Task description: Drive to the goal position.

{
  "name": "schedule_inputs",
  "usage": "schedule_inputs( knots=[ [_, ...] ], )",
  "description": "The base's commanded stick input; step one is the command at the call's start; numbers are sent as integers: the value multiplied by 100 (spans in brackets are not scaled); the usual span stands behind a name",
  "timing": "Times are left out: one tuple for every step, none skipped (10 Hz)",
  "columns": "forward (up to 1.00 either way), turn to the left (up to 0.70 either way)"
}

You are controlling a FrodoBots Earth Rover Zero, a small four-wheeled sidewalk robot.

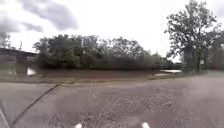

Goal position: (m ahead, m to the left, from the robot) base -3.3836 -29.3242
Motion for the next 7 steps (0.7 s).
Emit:
schedule_inputs(
  knots=[
    [0,5],
    [0,5],
    [0,5],
    [0,5],
    [0,5],
    [0,5],
    [0,5]
  ],
)
